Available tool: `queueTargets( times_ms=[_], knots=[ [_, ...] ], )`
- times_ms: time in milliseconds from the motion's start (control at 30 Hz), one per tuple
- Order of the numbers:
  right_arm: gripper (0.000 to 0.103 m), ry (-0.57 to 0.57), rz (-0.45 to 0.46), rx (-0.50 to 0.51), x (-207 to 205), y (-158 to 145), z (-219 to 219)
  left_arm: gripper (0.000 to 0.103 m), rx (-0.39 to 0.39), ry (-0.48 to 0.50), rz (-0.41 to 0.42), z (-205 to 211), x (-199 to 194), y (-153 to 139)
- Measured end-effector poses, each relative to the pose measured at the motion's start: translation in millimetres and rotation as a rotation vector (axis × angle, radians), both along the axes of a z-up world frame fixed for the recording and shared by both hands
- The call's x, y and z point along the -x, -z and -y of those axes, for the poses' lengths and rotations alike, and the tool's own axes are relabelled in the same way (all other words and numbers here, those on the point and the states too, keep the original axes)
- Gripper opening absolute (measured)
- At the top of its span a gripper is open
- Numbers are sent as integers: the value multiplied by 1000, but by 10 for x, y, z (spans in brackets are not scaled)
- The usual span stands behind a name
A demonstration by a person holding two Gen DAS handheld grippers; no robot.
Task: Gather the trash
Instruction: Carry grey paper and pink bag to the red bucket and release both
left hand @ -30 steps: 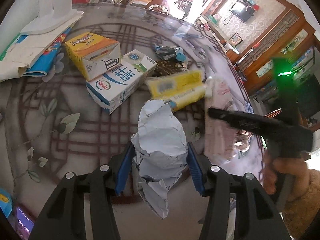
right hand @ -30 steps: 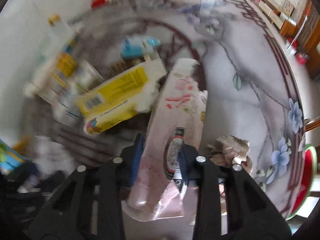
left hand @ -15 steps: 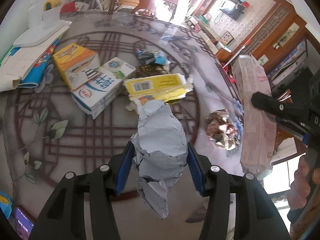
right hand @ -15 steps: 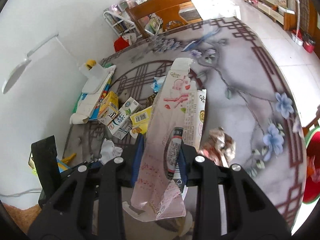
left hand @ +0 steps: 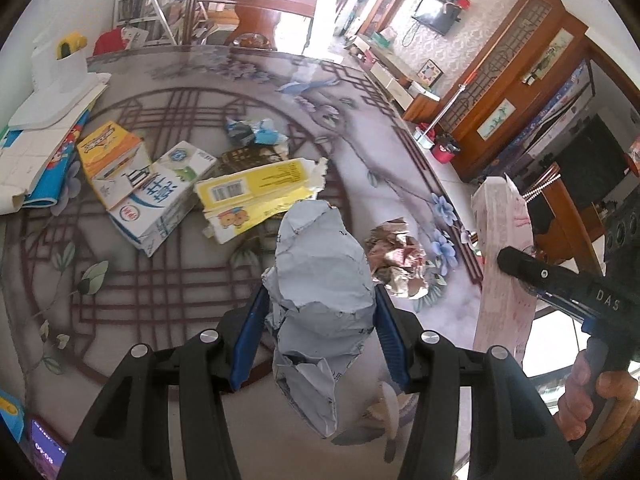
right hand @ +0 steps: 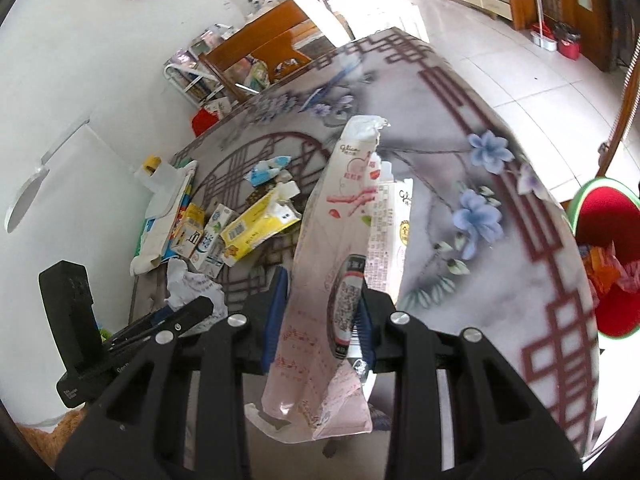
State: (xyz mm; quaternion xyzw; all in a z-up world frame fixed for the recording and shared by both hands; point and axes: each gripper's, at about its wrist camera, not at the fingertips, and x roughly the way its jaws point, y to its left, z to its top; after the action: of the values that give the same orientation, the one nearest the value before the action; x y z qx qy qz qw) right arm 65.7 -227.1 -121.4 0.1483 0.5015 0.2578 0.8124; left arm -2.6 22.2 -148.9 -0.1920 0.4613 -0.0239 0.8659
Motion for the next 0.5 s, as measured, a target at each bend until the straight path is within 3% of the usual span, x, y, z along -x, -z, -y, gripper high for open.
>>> queueTargets(
  times_ms=[500],
  knots=[
    [32, 61, 8, 16, 36, -41, 442, 50, 19, 62, 6, 447, -135, -20]
  ],
)
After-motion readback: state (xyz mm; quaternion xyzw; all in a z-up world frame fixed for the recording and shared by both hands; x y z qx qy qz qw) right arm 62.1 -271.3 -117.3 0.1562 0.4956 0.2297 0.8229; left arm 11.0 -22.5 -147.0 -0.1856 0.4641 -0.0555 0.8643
